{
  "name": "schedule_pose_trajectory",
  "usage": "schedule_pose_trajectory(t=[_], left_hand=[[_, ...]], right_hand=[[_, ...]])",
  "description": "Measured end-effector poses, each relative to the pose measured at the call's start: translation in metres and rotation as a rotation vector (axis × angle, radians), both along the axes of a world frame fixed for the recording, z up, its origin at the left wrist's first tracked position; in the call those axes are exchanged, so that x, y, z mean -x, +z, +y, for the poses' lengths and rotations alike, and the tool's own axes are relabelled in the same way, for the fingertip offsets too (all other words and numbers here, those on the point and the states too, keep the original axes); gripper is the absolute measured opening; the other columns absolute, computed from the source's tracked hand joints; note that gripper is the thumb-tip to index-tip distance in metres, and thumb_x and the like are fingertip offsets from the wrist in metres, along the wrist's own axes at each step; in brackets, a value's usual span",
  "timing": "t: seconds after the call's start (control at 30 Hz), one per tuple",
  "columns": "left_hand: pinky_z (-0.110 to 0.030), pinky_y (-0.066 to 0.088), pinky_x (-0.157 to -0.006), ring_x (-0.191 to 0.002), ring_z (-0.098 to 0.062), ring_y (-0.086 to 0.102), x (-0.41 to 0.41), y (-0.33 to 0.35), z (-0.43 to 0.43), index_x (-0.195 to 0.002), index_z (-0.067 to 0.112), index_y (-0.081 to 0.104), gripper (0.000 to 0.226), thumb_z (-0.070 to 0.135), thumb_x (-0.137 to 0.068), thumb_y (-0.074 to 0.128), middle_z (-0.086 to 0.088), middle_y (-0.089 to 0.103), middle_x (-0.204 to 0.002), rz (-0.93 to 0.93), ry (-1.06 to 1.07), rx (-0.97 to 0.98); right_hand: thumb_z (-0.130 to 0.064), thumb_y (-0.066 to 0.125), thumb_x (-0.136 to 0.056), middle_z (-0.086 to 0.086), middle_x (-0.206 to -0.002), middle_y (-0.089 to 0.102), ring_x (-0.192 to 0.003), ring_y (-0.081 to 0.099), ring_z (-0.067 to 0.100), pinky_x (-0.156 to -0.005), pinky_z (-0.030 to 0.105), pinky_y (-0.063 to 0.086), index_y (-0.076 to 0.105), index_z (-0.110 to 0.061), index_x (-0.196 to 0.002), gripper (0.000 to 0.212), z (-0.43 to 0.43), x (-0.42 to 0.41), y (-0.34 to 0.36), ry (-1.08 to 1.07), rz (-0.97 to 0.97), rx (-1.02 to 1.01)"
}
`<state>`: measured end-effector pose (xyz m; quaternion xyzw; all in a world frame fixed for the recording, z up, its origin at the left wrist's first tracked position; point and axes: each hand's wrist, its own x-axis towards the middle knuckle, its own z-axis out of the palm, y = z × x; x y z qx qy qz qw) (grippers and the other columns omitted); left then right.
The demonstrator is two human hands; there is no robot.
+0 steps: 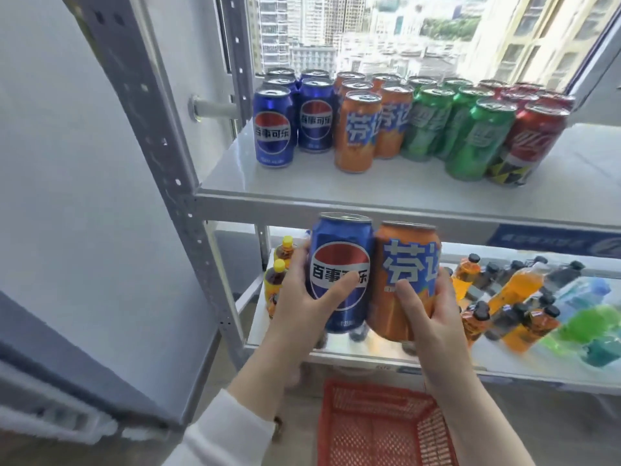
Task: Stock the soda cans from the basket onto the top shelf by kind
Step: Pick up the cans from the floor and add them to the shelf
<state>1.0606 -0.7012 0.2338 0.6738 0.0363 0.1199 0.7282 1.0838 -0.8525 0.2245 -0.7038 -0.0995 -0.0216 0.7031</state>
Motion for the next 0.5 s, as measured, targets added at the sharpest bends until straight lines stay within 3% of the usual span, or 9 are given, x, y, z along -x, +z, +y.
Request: schedule_pose_trajectory(t=[0.1,0.2,0.3,0.37,0.5], left_hand=[[-0.019,0.053,-0.071,-0.092,-0.009,0.066,-0.02,0.016,-0.003,-0.119,0.022,0.05,0.068,0.042,-0.061,0.078,0.003,0.067,-0.102,-0.047,0.051,-0.043],[-0.021,0.053,-0.072,-0.089,-0.007,0.067,-0.039,0.032,0.004,-0.106,0.03,0.052,0.057,0.045,-0.055,0.073,0.008,0.067,-0.096,-0.077,0.074,-0.104],[-0.014,0.051,-0.066,-0.08,0.0,0.066,-0.058,0.05,0.018,-0.102,0.025,0.049,0.053,0.025,-0.061,0.083,0.006,0.066,-0.09,-0.114,0.036,-0.186],[-0.012,0.05,-0.066,-0.081,0.003,0.065,-0.07,0.063,0.029,-0.107,0.025,0.046,0.051,0.013,-0.067,0.076,0.008,0.064,-0.094,-0.145,0.003,-0.249],[-0.009,0.049,-0.072,-0.096,0.006,0.062,-0.098,0.083,0.054,-0.124,0.029,0.036,0.078,0.014,-0.062,0.081,0.017,0.059,-0.109,-0.219,-0.032,-0.465]], right_hand=[[-0.055,0.06,-0.059,-0.012,-0.099,0.062,-0.084,0.063,-0.004,-0.067,0.012,0.051,0.047,-0.034,-0.105,0.053,-0.005,-0.021,0.017,0.054,-0.021,-0.012],[-0.039,0.067,-0.067,-0.012,-0.094,0.063,-0.081,0.063,-0.005,-0.068,0.013,0.051,0.047,-0.031,-0.104,0.043,-0.005,-0.044,0.031,0.089,-0.051,-0.006],[-0.029,0.067,-0.067,-0.011,-0.09,0.07,-0.085,0.066,0.001,-0.071,0.018,0.053,0.048,-0.029,-0.103,0.041,-0.002,-0.066,0.045,0.13,-0.067,-0.002],[-0.028,0.07,-0.065,-0.006,-0.093,0.071,-0.089,0.068,0.007,-0.073,0.021,0.054,0.047,-0.028,-0.105,0.046,0.001,-0.08,0.052,0.151,-0.08,-0.003],[-0.032,0.082,-0.057,0.003,-0.1,0.071,-0.092,0.069,0.014,-0.077,0.027,0.056,0.047,-0.027,-0.107,0.061,0.014,-0.107,0.068,0.154,-0.127,0.014]])
